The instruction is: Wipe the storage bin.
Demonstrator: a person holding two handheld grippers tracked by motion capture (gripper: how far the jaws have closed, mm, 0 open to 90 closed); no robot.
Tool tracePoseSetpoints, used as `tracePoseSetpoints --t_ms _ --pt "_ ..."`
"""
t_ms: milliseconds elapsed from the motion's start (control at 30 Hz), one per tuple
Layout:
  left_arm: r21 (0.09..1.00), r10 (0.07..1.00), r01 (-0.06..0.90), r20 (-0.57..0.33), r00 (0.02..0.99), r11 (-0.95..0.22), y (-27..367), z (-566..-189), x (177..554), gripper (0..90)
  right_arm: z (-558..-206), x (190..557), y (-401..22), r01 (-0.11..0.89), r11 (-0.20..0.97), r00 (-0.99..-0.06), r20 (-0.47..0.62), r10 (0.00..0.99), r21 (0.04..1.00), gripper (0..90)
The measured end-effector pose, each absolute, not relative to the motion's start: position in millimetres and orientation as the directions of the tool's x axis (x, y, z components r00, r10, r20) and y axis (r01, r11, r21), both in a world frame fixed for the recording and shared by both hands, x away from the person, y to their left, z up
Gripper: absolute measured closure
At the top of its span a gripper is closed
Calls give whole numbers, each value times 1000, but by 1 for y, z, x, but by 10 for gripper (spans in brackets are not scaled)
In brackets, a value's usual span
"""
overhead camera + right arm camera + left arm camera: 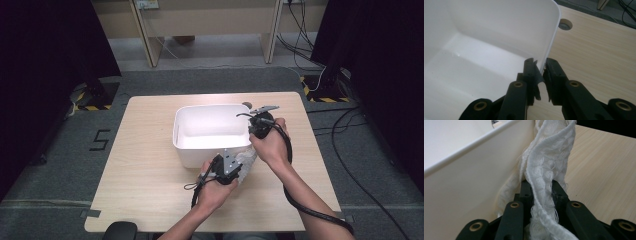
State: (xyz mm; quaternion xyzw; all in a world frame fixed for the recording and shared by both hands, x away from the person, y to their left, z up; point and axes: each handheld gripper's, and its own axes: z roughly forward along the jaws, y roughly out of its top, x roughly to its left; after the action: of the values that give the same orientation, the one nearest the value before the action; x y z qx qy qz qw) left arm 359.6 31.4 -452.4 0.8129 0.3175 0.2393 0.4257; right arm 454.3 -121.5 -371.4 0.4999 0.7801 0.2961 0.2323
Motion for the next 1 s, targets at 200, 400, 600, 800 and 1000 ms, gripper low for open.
tracePoseSetpoints --t_ms 200,400,600,800,1000 --pt "833 719 318 131 683 -453 31 -460 361 755 -372 454 -122 641 324 -393 -65 917 696 792" --pt "821 716 326 137 685 -469 30 -468 362 755 -371 454 -122 641 327 -394 -68 916 694 791" --pt "806 709 334 144 690 -488 30 -474 363 755 -371 454 -121 642 328 -393 -69 917 694 792" --pt "798 713 343 147 686 -495 29 -482 363 754 -372 454 -121 639 330 -396 -72 916 695 791" --pt "788 715 355 147 684 -502 30 -489 364 755 -372 453 -121 639 329 -395 -70 916 695 789"
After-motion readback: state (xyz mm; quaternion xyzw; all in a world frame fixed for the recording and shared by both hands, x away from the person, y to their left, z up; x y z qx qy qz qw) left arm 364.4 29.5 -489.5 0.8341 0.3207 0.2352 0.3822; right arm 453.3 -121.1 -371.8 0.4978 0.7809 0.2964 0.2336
